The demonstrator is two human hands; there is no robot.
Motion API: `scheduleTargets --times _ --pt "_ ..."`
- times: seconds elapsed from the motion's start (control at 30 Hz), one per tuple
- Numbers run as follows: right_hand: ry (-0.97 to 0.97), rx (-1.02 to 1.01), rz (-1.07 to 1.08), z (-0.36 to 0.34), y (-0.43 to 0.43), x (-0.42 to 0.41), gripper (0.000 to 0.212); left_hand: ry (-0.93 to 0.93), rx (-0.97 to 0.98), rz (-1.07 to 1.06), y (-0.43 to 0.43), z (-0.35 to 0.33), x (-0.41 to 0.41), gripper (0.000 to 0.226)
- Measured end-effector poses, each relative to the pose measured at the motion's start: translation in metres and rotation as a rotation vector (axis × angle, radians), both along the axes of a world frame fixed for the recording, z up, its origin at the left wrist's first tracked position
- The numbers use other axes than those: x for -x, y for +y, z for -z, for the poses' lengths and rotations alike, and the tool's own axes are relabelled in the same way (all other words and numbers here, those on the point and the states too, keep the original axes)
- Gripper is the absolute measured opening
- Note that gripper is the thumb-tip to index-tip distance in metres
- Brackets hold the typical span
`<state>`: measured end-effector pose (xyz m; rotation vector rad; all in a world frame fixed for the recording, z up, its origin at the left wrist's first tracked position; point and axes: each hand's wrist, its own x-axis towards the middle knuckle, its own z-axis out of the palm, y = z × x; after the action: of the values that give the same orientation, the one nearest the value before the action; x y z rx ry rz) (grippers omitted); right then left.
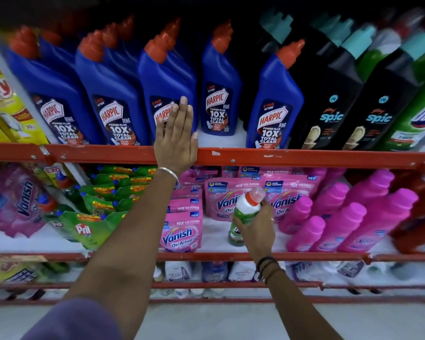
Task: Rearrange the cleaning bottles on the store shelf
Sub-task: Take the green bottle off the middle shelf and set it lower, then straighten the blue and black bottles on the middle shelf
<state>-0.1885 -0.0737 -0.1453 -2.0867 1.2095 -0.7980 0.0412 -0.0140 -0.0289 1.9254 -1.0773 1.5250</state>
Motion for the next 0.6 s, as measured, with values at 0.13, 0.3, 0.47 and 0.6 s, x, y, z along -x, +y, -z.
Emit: scheduleTargets --times 0.13,0.3,0.47,0.6 --pt "-0.042 0.061 0.048 -0.026 0.005 0.006 0.108 -0.021 0.023 0.038 -0.002 0.003 -0.001 0.061" --pt "-0.522 0.295 0.122 -0.13 -0.01 -0.01 0.085 -0.033 0.044 0.057 -0.001 0.004 -0.002 0.062" --pt "-0.397 0.49 0.109 -0.215 -0.036 -0.044 0.091 -0.015 0.033 0.062 0.0 0.003 -0.002 0.058" --pt "-0.207 0.505 0.18 -0.235 -0.053 -0.063 0.081 -0.017 0.033 0.062 0.0 0.004 -0.003 0.058"
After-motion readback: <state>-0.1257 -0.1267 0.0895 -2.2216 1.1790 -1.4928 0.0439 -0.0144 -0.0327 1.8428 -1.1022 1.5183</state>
